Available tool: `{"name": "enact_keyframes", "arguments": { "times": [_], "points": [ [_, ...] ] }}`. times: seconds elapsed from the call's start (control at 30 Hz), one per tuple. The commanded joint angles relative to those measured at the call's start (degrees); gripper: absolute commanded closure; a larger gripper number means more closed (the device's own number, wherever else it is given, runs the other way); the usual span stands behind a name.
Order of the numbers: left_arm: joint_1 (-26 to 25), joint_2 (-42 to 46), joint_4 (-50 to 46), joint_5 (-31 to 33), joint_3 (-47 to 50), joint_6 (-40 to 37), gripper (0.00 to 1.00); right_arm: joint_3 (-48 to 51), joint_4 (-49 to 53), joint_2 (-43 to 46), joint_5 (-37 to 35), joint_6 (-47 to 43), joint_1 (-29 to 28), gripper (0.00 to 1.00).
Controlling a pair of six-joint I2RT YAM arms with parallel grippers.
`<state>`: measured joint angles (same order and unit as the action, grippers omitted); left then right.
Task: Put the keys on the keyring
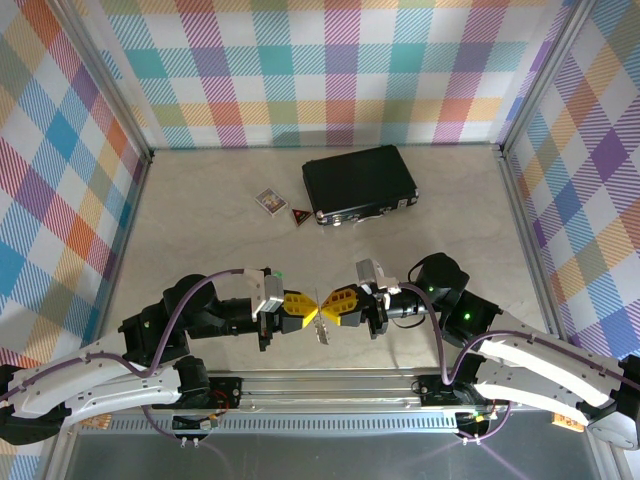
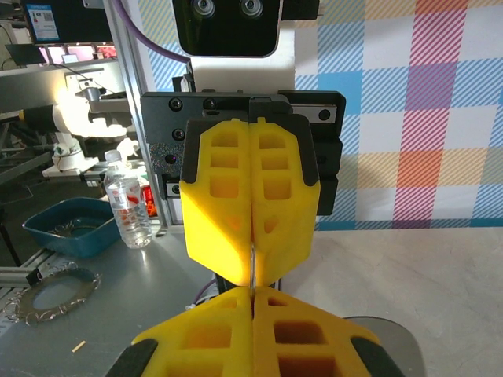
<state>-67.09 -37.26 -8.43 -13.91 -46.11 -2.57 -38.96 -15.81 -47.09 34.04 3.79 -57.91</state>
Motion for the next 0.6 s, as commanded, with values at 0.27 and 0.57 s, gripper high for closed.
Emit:
{"name": "enact_keyframes", "arguments": {
  "times": [0.27, 0.57],
  "points": [
    [-0.6, 0.4, -0.2, 4.0, -0.5, -0.5, 1.00, -1.0, 1.2, 0.7, -4.2, 0.8, -0.4, 0.39],
    [-0.5, 1.6, -3.8, 10.2, 0.8, 1.3, 1.00, -7.7, 16.4, 0.4, -13.9, 0.0, -0.4, 0.12]
  ]
}}
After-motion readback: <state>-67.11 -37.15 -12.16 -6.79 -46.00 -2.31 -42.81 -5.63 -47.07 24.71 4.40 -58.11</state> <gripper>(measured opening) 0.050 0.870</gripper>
